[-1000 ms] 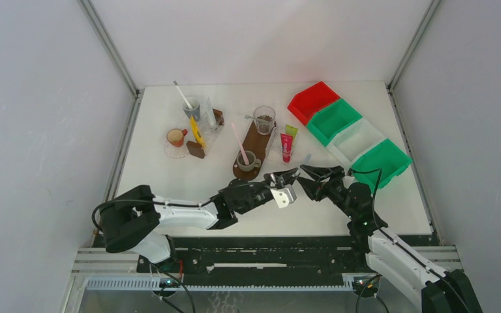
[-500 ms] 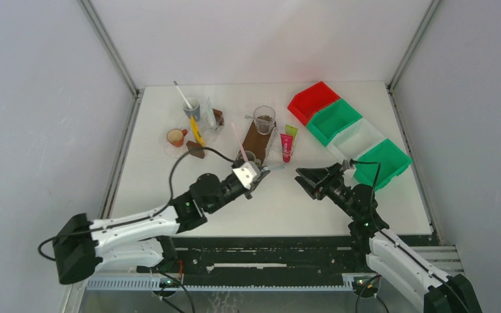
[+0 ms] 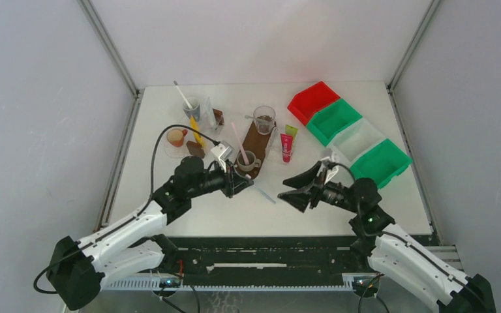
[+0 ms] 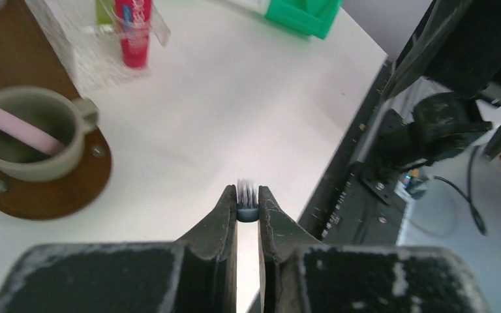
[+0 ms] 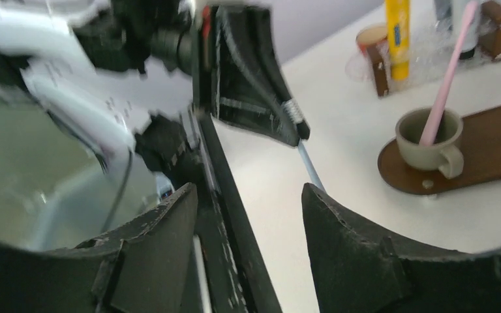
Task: Prepare toiletry sets of a toothbrush and toothpaste on the tray
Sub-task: Pick up the toothbrush from the storage box.
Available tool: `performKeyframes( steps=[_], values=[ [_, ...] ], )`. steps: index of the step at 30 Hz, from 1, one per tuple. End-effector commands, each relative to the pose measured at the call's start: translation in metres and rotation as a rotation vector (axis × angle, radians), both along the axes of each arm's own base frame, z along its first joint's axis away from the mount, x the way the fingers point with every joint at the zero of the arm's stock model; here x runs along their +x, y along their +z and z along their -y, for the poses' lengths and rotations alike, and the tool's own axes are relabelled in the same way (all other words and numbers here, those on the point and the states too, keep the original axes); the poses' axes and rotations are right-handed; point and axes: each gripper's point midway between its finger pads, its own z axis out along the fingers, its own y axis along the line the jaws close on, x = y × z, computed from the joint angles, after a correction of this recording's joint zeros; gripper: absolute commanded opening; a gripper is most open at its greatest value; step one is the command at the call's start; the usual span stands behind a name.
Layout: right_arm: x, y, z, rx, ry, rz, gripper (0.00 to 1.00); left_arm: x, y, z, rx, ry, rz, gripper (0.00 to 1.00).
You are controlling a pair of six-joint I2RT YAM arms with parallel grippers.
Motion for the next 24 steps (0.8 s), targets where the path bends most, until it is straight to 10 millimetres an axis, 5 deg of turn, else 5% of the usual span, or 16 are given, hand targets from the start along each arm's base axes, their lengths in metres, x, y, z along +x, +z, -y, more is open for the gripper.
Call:
performKeyframes(
  steps=[1,9,24],
  values=[
    [-0.007,-0.042,-0.010,-0.269,0.074,0.241,0.68,-0.024,0.010,0.015,-0.099,-0.149,-0.222,0.00],
    [0.006,-0.087,-0.024,-0.436,0.076,0.171,0.70,-0.026,0.005,0.025,-0.115,-0.196,-0.304,0.00],
    [-0.006,-0.097,-0.041,-0.515,0.143,0.197,0.65,-0.016,0.025,0.030,-0.167,-0.168,-0.291,0.00]
  ],
)
